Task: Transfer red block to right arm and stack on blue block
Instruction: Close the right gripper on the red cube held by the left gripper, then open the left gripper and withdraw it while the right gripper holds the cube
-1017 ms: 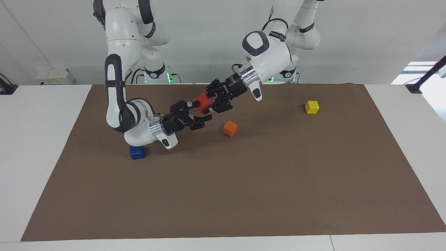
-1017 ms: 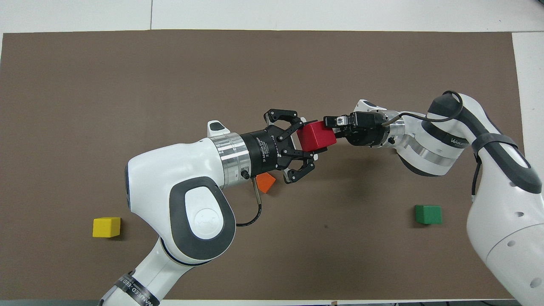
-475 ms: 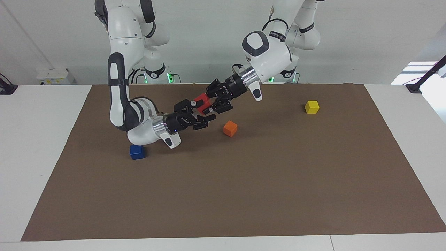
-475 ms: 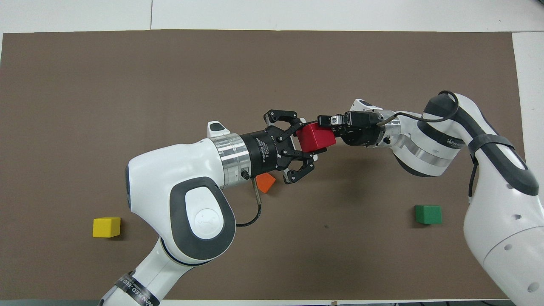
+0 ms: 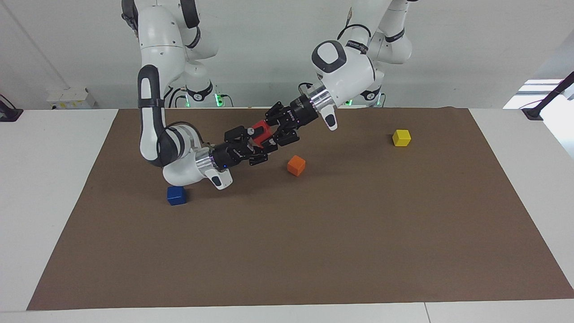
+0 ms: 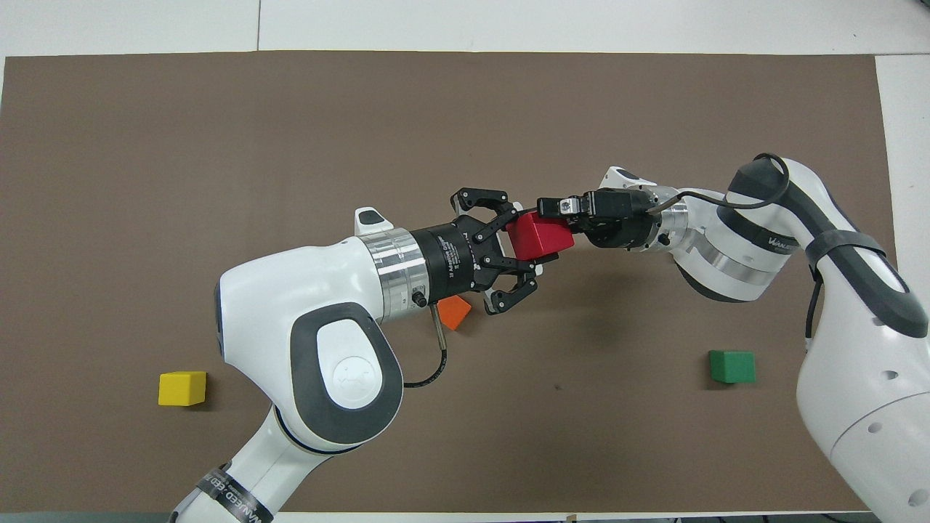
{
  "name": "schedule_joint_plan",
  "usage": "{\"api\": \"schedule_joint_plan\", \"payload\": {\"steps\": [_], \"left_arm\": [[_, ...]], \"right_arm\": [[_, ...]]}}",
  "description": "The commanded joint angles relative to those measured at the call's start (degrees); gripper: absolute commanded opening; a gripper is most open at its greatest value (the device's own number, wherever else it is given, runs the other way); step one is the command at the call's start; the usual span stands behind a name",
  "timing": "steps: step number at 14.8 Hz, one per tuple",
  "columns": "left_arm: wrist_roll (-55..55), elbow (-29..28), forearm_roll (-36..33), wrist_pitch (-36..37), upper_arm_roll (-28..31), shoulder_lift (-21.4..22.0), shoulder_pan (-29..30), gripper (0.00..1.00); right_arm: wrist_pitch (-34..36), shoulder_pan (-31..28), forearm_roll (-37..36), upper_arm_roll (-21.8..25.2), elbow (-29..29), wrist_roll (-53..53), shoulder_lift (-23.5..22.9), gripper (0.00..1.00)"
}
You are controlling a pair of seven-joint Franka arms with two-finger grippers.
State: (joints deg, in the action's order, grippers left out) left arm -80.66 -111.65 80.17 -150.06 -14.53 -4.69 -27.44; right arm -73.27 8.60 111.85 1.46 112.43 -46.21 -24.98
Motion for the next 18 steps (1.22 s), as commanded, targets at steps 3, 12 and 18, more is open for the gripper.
{"api": "schedule_joint_plan", "payload": {"steps": [3,12,18], "left_arm": [[-0.1,-1.0,1.1,-0.8,0.6,0.7,-0.8,0.0],[-0.5,-1.1,1.1,-0.8,0.6,0.8,-0.7,0.46],[-0.3,-1.1,1.1,-0.8,0.6,0.8,-0.5,1.0]], "right_arm": [[-2.0,-0.2,0.9,-0.1,1.2,1.6,1.9,0.0],[-2.7,-1.0,0.2,0.0,1.3,4.0,2.8,0.0],[-2.8,-1.0,0.2,0.0,1.3,4.2,2.8,0.0]]}}
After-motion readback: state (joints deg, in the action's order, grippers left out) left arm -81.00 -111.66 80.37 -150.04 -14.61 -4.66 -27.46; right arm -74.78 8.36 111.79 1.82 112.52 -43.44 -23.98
